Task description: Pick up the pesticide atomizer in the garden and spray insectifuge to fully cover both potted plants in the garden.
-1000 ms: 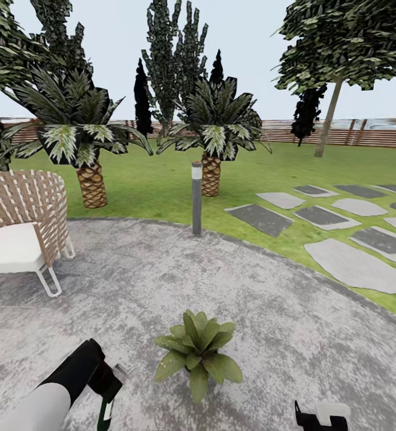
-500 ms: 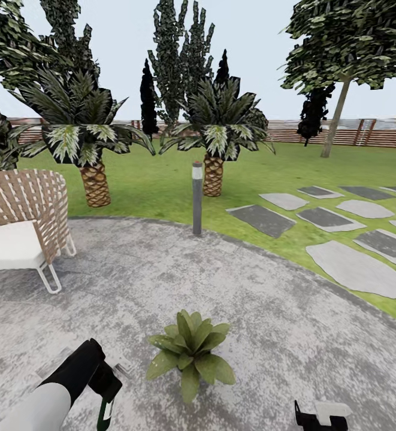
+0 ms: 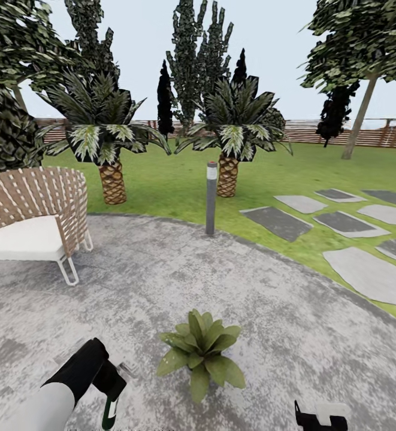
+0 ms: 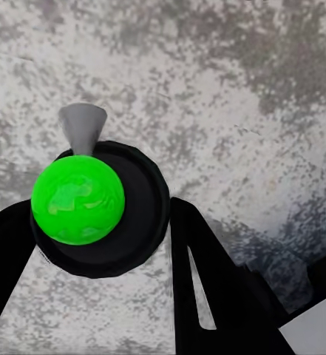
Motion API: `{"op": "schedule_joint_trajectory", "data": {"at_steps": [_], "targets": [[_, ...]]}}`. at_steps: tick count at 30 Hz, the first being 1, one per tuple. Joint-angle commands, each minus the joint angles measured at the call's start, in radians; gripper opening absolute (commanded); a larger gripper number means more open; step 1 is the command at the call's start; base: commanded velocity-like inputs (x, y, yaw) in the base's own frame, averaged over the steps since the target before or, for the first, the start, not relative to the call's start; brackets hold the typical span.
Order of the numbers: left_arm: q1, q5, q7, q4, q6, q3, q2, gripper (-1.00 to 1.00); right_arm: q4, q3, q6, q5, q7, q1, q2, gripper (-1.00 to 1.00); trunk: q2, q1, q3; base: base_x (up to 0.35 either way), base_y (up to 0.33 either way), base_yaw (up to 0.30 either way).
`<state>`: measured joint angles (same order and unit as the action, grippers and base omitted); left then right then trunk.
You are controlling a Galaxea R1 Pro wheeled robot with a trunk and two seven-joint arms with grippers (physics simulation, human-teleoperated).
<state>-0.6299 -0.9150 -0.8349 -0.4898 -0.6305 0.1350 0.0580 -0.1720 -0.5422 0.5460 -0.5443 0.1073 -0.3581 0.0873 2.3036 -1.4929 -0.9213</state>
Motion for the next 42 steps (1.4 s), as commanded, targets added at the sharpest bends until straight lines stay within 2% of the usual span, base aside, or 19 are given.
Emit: {"op": "schedule_joint_trajectory", "data": {"at_steps": [1,7,18,22,31,34,37,42], "targets": [[-0.001,-0.009,-0.006,-0.002,-0.004,0.006,-0.008,-1.0,0.002,-0.004,0.003,-0.011,0.006,-0.001,0.0,1.0,0.0,0.0,-0.001,0.0,-0.189,0.275],[-0.001,-0.008,0.055,0.008,-0.003,0.006,-0.022,-1.0,0.002,-0.004,0.003,-0.012,0.003,-0.001,0.003,1.0,0.0,0.0,-0.001,-0.001,-0.254,0.107],[-0.001,-0.007,0.057,0.008,-0.004,0.005,-0.028,-1.0,0.002,-0.004,0.003,-0.01,0.006,-0.001,0.0,1.0,0.0,0.0,-0.001,-0.112,-0.247,0.017],[-0.001,-0.008,0.058,0.006,-0.005,0.005,-0.042,-1.0,0.002,-0.004,0.003,-0.01,0.006,-0.001,0.0,1.0,0.0,0.0,-0.001,0.029,-0.16,0.244],[-0.001,-0.016,0.064,0.008,-0.017,0.009,-0.034,-1.0,0.002,-0.004,0.002,-0.011,0.005,-0.001,0.0,1.0,0.0,0.0,-0.001,0.001,-0.003,0.27],[-0.001,-0.013,0.11,0.009,-0.018,0.01,-0.042,-1.0,0.002,-0.004,0.003,-0.011,0.005,-0.001,0.0,1.0,0.0,0.0,-0.001,0.0,0.0,0.25],[-0.001,-0.006,0.183,0.008,-0.018,0.013,-0.057,-1.0,0.002,-0.004,0.003,-0.011,0.005,-0.001,0.0,1.0,0.0,0.0,-0.001,0.0,0.0,0.173],[-0.001,-0.005,0.194,0.009,-0.015,0.01,-0.06,-1.0,0.002,-0.004,0.002,-0.011,0.005,-0.001,0.0,1.0,0.0,0.0,-0.001,0.03,-0.039,0.012]]}}
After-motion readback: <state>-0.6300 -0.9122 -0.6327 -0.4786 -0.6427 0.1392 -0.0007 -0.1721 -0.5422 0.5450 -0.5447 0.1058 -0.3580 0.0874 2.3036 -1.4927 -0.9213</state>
